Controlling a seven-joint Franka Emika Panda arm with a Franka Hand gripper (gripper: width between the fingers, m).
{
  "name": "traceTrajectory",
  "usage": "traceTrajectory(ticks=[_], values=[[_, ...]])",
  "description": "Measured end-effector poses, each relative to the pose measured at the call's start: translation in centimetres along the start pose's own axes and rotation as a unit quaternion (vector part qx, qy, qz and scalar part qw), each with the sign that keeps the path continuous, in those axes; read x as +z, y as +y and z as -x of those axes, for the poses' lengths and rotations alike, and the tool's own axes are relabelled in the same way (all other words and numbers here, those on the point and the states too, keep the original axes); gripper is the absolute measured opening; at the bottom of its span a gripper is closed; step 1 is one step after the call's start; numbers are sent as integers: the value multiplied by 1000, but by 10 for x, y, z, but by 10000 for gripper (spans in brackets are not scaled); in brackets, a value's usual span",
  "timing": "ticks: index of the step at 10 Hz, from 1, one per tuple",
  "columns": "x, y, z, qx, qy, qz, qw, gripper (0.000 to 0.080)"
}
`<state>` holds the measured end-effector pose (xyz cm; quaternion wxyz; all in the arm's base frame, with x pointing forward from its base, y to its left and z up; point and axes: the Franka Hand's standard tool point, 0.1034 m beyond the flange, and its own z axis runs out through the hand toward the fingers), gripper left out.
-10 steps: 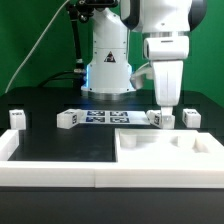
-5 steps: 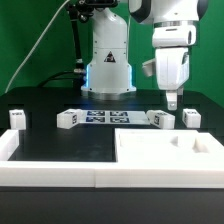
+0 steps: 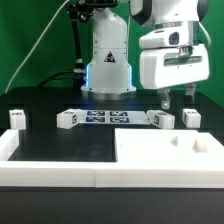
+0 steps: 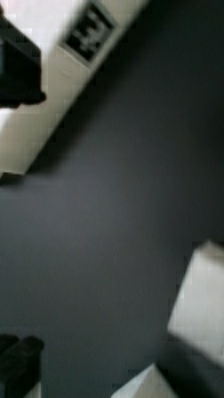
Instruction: Assemble one leg
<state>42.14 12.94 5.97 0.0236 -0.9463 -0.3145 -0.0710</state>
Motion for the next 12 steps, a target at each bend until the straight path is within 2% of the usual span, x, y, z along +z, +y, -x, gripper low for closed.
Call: traceTrajectory(ticks=[1, 3, 4, 7, 9, 11, 12], values=[[1, -10, 0, 55, 3, -2, 998, 649], [3, -25, -3, 198, 1, -10, 980, 649], [3, -26, -4, 218, 1, -11, 976, 649], [4, -27, -3, 353, -1, -15, 936, 649], [4, -27, -1, 356, -21, -20, 934, 649], [5, -37, -4, 349, -18, -21, 937, 649], [8, -44, 4, 348, -70, -31, 934, 649]])
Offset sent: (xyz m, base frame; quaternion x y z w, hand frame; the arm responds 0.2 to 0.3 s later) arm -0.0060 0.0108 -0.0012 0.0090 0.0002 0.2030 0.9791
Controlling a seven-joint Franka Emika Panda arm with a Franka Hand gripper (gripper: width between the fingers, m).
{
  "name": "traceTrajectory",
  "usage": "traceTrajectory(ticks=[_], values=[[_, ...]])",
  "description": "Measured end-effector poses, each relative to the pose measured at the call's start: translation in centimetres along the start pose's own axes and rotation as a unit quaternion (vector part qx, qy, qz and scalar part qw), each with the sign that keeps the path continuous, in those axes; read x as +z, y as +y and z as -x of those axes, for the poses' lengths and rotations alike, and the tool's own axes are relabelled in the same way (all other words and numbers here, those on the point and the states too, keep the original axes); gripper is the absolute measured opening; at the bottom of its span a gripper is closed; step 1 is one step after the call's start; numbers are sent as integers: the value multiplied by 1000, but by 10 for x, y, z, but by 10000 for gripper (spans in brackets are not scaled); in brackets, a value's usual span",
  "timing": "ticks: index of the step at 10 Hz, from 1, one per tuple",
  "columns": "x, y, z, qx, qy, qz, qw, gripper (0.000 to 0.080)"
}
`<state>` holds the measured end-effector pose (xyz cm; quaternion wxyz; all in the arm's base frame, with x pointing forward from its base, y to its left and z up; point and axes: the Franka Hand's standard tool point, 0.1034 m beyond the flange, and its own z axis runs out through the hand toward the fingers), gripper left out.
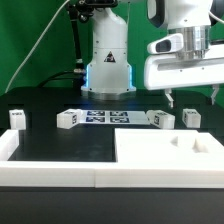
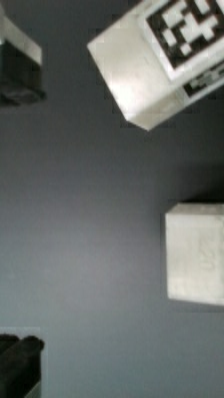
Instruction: Assemble one leg
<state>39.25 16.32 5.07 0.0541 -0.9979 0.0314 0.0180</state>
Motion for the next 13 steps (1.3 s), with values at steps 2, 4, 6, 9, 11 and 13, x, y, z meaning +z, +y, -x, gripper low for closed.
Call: traceTrajectory(ticks=[2, 4, 6, 9, 11, 13], values=[[-1, -1, -2, -4, -86, 6, 996, 649], [-2, 2, 1, 2, -176, 11, 984, 649], [1, 2, 2, 9, -263, 14, 965, 649], [9, -5, 10, 14, -373, 22, 927, 649], [20, -11, 4, 13, -428, 22, 903, 649], [26, -14, 7, 11, -423, 21, 906, 649]])
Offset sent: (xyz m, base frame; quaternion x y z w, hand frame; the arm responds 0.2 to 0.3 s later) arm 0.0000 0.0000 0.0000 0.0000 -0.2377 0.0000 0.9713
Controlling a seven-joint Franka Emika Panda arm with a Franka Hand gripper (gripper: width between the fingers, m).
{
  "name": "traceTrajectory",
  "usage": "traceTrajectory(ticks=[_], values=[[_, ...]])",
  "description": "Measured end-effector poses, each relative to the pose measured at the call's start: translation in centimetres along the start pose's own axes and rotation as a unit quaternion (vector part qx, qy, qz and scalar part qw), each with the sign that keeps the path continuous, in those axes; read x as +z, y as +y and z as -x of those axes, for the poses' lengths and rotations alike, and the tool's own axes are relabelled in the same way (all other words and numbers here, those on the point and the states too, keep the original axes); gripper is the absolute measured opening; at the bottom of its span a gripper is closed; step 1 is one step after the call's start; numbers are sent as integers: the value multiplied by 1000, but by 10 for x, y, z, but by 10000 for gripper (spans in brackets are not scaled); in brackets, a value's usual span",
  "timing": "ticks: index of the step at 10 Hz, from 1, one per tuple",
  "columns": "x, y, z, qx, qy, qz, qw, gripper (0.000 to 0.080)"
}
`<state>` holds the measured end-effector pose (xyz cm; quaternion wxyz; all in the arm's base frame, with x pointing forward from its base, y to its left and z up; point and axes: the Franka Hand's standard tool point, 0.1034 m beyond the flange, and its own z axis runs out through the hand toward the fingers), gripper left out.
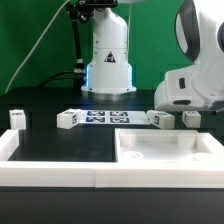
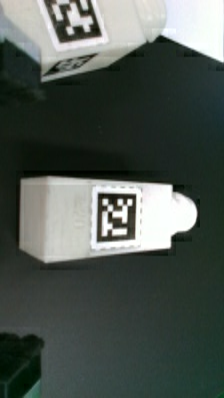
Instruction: Assemble one leg
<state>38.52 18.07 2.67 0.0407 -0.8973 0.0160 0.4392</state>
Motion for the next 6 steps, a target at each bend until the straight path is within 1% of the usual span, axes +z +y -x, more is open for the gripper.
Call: traceTrajectory(ticks=[3, 6], values=[[14, -3, -3, 6, 0, 5, 1000, 649], [28, 1, -2, 10, -2, 7, 1000, 649]])
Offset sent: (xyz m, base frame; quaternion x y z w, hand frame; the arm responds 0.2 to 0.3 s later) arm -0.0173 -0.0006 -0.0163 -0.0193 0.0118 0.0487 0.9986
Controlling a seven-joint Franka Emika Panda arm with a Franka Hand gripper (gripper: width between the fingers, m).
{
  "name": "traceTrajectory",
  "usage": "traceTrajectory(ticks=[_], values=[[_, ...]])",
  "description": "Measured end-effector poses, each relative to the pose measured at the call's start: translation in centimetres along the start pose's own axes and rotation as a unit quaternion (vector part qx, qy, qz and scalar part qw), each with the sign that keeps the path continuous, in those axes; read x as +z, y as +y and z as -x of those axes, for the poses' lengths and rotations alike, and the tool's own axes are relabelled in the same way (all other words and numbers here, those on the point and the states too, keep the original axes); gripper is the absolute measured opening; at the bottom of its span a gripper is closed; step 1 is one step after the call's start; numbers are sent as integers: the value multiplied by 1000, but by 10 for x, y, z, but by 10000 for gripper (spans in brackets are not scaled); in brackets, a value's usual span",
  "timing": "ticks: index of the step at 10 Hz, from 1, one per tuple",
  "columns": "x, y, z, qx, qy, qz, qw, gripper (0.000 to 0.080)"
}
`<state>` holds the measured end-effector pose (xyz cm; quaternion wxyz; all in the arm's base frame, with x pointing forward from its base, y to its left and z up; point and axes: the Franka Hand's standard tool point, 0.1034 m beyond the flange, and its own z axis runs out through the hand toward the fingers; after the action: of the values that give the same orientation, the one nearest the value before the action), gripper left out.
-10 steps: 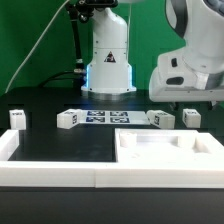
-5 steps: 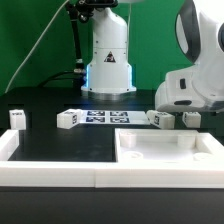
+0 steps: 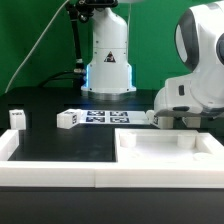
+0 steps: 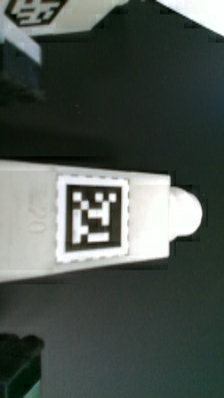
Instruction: Assemble one leg
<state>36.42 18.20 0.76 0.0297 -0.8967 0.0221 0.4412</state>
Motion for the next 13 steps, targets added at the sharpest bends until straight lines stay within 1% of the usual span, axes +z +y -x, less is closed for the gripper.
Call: traceTrajectory(ticks=[2, 4, 5, 10, 11, 12, 13], values=[[1, -2, -1, -1, 4, 0, 1000, 649], [1, -2, -1, -2, 5, 0, 1000, 387], [1, -2, -1, -2, 5, 0, 1000, 289], [1, -2, -1, -2, 5, 0, 1000, 290], [-1, -2, -1, -3, 4, -1, 1000, 290], [-17, 3, 9, -13, -7, -4, 1000, 290], [-36, 8, 20, -12, -4, -7, 1000, 291]])
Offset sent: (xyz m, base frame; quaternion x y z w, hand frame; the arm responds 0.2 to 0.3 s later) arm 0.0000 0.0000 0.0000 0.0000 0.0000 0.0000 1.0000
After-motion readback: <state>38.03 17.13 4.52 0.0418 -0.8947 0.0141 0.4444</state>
